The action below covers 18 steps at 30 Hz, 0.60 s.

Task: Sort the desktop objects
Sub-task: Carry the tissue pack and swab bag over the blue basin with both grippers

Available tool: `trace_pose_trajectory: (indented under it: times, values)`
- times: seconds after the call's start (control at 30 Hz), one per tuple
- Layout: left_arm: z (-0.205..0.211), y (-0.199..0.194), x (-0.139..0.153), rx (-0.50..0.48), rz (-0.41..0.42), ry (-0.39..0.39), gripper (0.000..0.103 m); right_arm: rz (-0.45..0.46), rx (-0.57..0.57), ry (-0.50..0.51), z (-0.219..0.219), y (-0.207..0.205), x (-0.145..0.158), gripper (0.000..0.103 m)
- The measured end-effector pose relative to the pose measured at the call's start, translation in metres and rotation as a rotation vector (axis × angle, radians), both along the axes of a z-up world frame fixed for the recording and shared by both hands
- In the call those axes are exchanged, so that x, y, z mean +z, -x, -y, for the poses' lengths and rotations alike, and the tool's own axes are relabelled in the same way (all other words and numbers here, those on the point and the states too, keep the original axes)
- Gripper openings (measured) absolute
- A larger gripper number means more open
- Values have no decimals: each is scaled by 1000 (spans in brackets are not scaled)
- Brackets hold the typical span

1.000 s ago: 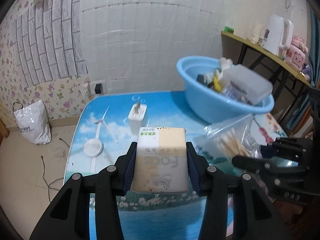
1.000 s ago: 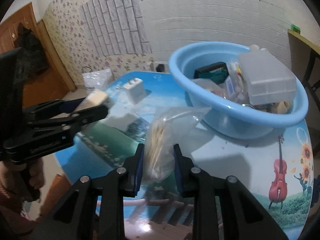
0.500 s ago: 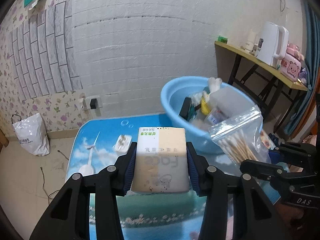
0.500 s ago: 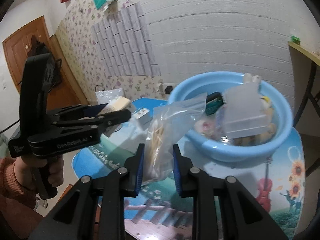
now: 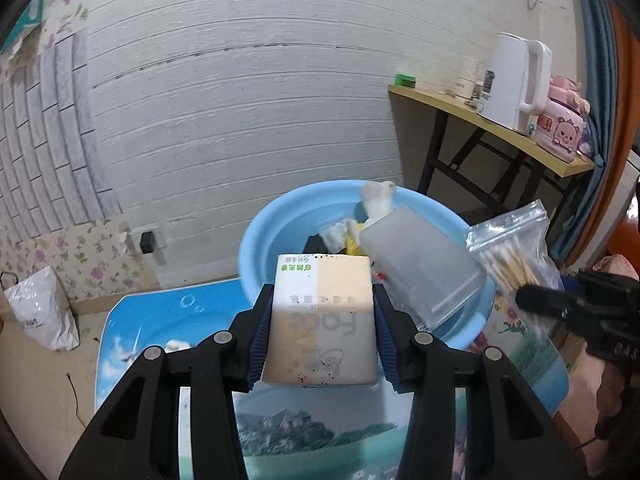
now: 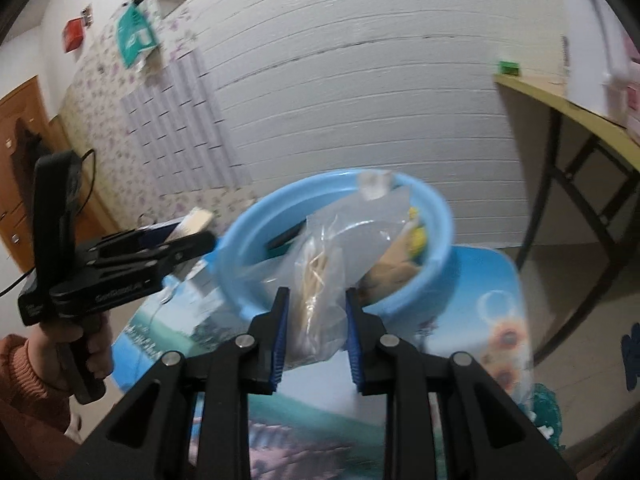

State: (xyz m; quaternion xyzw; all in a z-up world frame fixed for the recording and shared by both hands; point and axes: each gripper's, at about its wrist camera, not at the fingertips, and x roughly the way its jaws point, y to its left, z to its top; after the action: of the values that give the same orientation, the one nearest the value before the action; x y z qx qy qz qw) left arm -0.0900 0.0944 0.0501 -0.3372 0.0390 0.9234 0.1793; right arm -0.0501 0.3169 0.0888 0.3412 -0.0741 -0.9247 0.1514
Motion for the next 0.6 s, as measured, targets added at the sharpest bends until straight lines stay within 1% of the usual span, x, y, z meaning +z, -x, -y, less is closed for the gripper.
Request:
trace_pose_trajectory:
  times: [0.17, 0.33, 0.5, 0.57, 0.6]
  values:
    - [-12, 11, -3, -20, 8, 10, 45, 26, -47, -10, -12, 15, -8, 25]
    - [-23, 22, -12, -40, 23, 30, 46, 56, -37, -19, -8, 28, -19, 25]
    - [-29, 29, -20, -49, 40, 46, 46, 57, -15, -26, 3, 33, -23, 25]
    - [-28, 30, -21, -50, 41, 48, 52, 59, -12, -30, 6, 35, -25, 25]
    - [-27, 30, -21, -48, 38, 46, 56, 58, -9, -33, 8, 37, -25, 25]
